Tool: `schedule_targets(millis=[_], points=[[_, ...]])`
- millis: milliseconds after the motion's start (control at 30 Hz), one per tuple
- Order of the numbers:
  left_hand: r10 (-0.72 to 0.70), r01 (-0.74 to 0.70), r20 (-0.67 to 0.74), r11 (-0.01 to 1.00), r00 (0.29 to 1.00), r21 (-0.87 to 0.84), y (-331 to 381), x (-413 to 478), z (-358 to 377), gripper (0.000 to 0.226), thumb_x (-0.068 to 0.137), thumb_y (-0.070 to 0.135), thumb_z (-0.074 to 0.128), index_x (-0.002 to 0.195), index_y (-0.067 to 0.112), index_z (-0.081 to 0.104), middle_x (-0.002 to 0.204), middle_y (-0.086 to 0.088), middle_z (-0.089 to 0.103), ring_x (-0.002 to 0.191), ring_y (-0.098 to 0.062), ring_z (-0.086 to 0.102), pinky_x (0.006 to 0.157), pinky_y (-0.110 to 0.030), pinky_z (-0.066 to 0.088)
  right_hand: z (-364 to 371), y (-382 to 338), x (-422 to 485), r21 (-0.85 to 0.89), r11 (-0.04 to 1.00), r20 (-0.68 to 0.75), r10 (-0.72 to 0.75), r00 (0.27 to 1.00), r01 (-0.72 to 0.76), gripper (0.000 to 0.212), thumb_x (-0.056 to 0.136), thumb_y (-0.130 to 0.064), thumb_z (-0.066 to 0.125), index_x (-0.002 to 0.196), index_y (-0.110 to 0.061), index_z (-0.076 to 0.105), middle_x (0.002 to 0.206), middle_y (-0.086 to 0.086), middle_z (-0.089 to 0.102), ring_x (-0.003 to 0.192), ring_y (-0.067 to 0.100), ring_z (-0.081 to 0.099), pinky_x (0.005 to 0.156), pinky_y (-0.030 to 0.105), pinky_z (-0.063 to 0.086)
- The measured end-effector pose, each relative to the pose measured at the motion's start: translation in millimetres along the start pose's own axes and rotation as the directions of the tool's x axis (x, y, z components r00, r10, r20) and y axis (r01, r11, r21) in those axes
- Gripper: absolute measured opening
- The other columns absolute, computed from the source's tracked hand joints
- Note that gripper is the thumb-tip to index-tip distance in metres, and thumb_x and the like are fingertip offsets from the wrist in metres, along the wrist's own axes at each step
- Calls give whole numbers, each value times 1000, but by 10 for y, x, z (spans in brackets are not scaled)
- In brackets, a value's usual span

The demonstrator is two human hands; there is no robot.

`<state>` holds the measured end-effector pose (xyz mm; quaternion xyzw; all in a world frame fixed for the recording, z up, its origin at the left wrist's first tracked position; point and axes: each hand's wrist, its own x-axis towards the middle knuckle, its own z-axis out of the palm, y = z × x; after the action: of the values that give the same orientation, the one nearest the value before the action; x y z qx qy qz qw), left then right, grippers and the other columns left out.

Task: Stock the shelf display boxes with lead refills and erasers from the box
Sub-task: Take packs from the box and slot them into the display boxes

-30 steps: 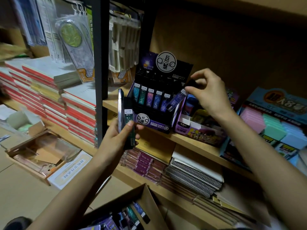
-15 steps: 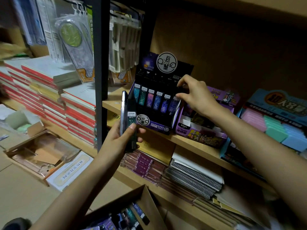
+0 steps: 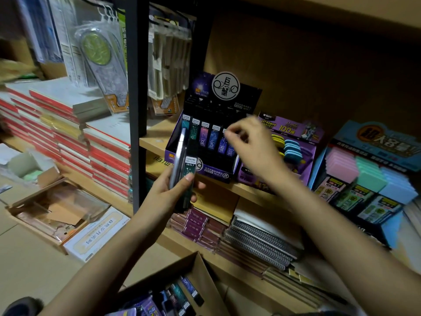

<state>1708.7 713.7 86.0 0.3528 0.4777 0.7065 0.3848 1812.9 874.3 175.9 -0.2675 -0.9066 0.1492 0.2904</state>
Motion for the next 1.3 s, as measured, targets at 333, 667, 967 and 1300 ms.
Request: schedule_targets(millis=[333,667,967,1300], points=[[-181,138,236,972,955,188,-100,-115,68,38,80,40,64,115,30,53,91,-3,73,68,-10,63,57,-19,51,281,-73,-628,800,312,441,273,855,-512,21,90,-22,58,99,-6,65,83,1,68,85,13,63,80,27,46],[-258,188,176,922,950,339,-206,-99,108,31,80,33,65,105,20,53,81,-5,72,63,-10,66,50,-20,47,168,119,-584,929,145,266,376,888,-339,9,97,-11,46,101,-11,54,94,7,72,92,21,67,77,32,56],[-211,203,-14,919,977,337,-85,-58,-75,39,73,37,61,107,19,54,86,-5,71,62,-9,65,55,-26,48,54,116,-465,984,73,106,497,861,-164,28,103,-25,33,100,-5,53,70,2,48,49,7,43,40,20,34],[-117,148,-174,973,978,175,177,-37,-363,38,74,39,58,108,23,54,87,9,73,76,-11,71,65,-36,58,337,-318,9,880,336,185,407,894,-335,7,102,-18,32,96,-14,31,77,5,41,49,10,42,38,20,32]])
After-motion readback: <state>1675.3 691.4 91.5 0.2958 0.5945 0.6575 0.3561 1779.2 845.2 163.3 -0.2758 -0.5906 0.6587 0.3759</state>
